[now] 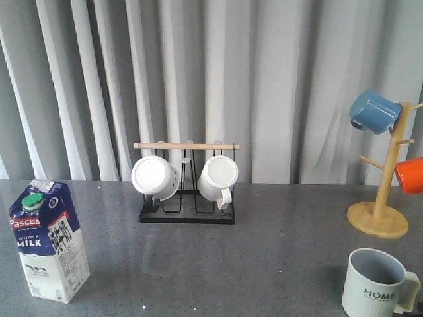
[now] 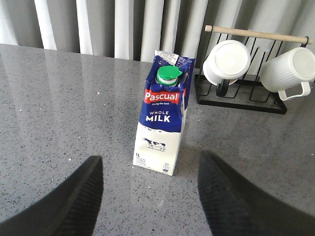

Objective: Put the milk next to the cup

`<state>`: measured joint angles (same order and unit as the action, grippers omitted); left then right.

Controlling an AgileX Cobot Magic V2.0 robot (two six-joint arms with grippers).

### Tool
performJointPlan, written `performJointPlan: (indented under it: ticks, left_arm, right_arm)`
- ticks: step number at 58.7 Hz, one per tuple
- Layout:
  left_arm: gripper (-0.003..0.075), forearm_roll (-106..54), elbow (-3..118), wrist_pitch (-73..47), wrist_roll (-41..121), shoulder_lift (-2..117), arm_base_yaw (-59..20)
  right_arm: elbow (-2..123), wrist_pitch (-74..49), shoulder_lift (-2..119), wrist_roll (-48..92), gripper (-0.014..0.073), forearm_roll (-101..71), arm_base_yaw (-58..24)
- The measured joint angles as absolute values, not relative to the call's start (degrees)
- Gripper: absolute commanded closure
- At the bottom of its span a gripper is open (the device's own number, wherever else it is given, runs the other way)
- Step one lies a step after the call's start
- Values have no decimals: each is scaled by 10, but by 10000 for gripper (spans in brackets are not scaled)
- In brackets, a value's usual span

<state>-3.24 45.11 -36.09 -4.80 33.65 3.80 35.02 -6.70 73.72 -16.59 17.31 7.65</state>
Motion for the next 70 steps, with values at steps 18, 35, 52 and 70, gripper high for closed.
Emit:
performJointPlan:
  ticks: [18,35,52,70]
  left_arm:
    - [302,-32,451,-361,-48,337,38]
    - [302,-32,451,-361,-46,337,38]
    - [302,-32,451,-360,-46,337,38]
    - [302,-32,451,-360,-46,337,38]
  right_arm:
    - [373,14,817,-158,193,178,80]
    - [428,81,911,-121,608,216,100]
    - [435,75,833,-163,598,219,-27]
    - [480,43,892,-165,594,127,-144]
